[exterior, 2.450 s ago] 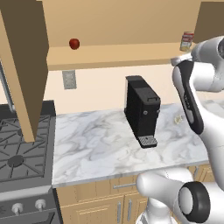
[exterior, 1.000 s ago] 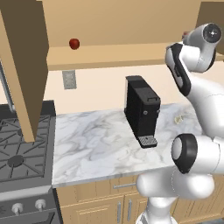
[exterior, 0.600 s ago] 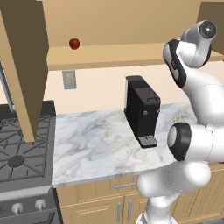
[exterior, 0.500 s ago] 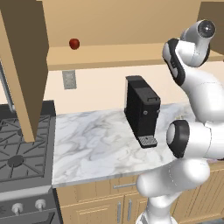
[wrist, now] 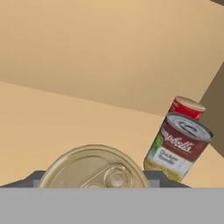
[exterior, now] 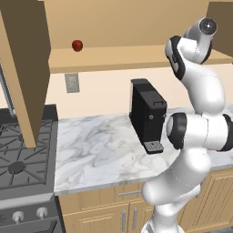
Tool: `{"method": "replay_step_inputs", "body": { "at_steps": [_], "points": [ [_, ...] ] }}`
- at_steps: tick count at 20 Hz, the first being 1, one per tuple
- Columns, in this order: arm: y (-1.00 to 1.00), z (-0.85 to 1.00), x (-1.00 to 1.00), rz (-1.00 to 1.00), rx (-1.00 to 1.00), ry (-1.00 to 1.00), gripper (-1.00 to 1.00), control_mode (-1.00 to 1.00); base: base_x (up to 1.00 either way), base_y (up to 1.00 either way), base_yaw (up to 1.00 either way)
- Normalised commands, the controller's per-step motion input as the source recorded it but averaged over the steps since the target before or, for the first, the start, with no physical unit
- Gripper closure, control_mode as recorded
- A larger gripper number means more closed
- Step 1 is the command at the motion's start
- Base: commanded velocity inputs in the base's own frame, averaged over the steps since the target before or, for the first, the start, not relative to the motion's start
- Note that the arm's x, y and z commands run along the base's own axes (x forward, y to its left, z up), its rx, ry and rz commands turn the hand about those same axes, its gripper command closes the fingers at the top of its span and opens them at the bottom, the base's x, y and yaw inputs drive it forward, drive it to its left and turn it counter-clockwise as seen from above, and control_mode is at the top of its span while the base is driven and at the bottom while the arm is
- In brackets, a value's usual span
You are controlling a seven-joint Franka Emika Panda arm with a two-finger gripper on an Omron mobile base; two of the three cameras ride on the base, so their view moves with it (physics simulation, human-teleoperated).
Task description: Pick the cans from the counter and place them in their designated side in the cabinet.
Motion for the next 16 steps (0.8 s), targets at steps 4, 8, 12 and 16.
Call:
{"method": "replay_step_inputs", "body": {
  "at_steps": [4,8,12,16],
  "points": [
    [-0.15,-0.01,0.39,0.0,0.01,0.03,1.0,-1.0,0.0,0.0,0.0],
    [-0.18,0.0,0.39,0.0,0.01,0.03,1.0,-1.0,0.0,0.0,0.0],
    [-0.2,0.0,0.36,0.0,0.01,0.03,1.0,-1.0,0.0,0.0,0.0],
    [-0.17,-0.03,0.36,0.0,0.01,0.04,1.0,-1.0,0.0,0.0,0.0]
  ]
}}
